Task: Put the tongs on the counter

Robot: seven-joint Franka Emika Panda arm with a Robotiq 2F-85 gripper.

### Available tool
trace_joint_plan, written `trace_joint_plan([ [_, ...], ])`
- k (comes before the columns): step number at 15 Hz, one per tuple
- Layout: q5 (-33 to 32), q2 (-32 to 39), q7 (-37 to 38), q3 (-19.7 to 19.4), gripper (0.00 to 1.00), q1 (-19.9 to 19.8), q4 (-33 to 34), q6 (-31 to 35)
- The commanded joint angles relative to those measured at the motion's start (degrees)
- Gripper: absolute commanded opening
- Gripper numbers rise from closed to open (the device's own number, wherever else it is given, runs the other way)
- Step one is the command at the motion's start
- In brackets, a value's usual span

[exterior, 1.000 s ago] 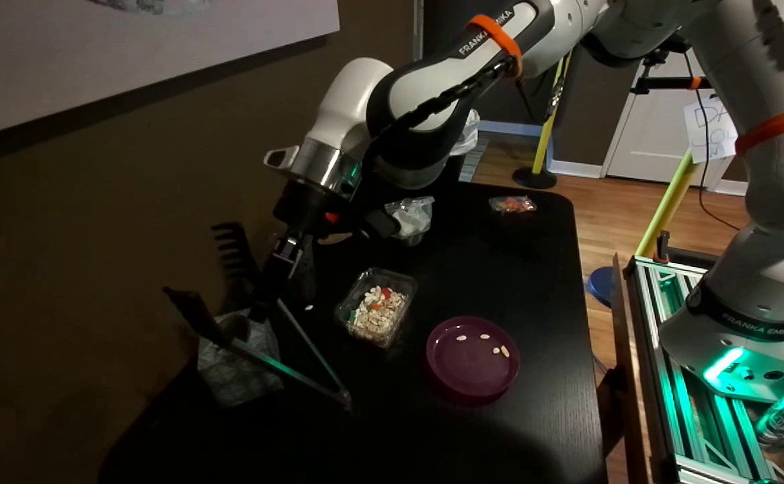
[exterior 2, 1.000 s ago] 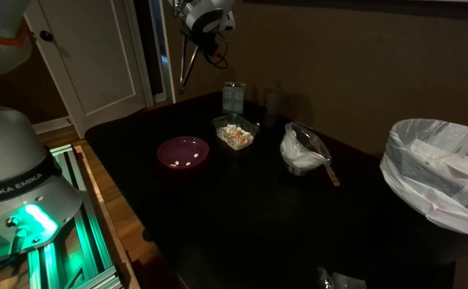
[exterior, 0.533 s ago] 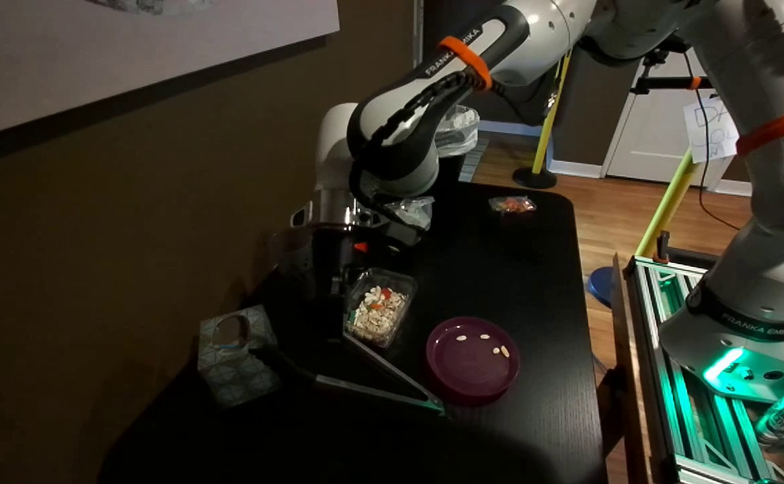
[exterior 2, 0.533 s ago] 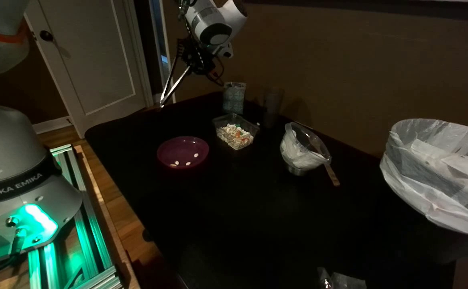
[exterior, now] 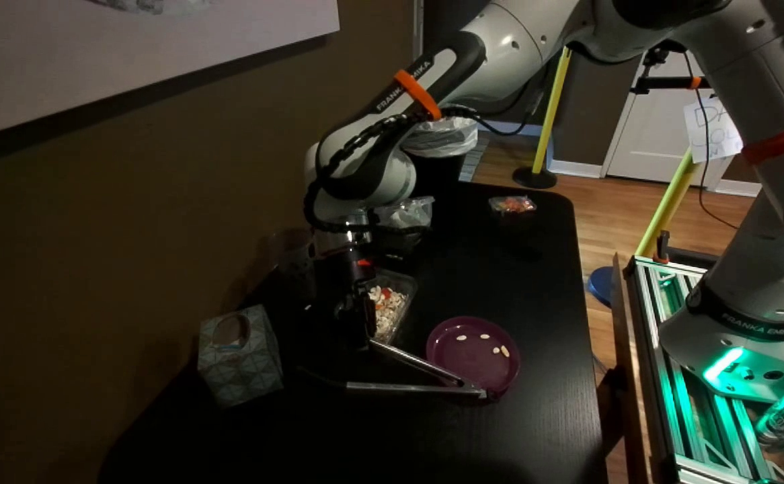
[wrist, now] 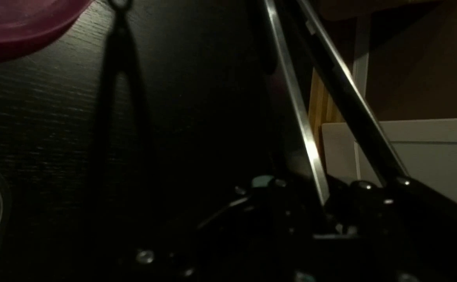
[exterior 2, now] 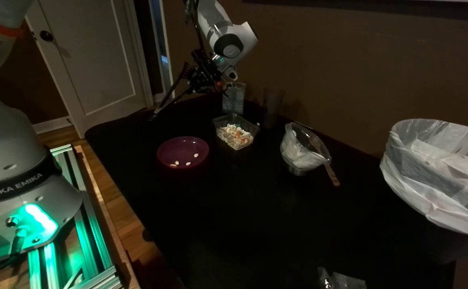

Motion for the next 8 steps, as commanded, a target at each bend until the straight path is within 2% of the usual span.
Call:
trace_joint_plan([
  [1, 6.62, -1.97, -3.39, -6.79, 0.05, 5.96, 1.51, -1.29],
  [5, 9.05, -0.27, -2.23, -9.32, 0.01, 8.76, 4.19, -3.01],
  [8, 7.59, 1.10, 6.61, -16.86, 0.01, 15.98, 5.53, -3.62],
])
